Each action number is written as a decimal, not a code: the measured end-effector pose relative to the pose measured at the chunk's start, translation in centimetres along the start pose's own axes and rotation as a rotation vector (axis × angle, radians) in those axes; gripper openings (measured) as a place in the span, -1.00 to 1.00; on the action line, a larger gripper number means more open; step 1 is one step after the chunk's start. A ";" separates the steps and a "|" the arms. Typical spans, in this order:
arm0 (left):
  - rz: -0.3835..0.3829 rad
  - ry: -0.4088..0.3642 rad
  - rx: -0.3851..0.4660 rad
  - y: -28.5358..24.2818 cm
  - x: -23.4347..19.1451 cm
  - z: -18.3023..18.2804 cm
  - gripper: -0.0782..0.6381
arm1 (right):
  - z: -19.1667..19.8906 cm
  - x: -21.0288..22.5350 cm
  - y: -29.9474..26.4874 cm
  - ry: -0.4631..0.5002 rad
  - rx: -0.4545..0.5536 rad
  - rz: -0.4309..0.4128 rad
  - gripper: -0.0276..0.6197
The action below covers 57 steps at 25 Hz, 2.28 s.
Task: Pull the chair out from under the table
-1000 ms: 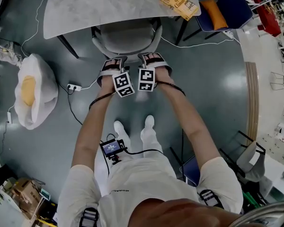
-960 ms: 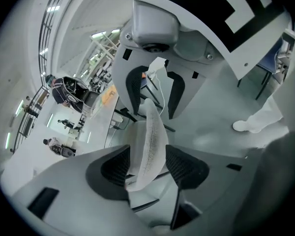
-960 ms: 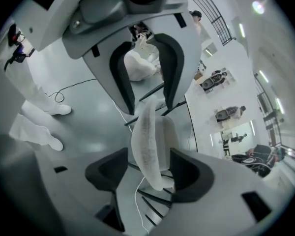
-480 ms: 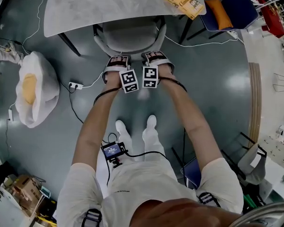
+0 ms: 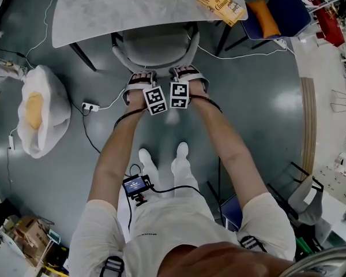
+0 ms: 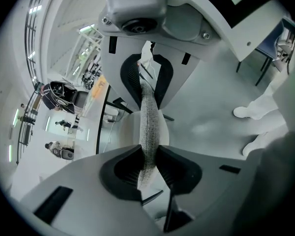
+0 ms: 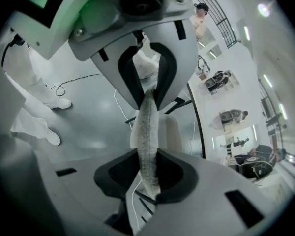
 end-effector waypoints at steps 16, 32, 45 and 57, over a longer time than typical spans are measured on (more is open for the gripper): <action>0.041 -0.035 -0.036 2.3 2.4 0.1 -0.58 | -1.3 -2.3 1.9 0.012 0.002 -0.023 -0.63; 0.106 -0.040 -0.049 6.3 8.0 0.0 -0.59 | -3.1 -7.8 5.8 0.041 0.020 -0.070 -0.64; 0.130 -0.006 -0.052 10.0 12.9 0.9 -0.59 | -5.6 -12.4 9.0 0.051 0.030 -0.105 -0.65; 0.133 0.005 -0.049 12.3 16.1 1.7 -0.59 | -7.4 -15.3 11.1 0.037 0.036 -0.126 -0.64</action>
Point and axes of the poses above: the fingertips, and each gripper's own axes: y backward along the fingers, x to its right, z out of its underside, the point moved 4 cm from there along y, backward along the fingers, and after that the axes turned 13 degrees about y, right-handed, at the moved point
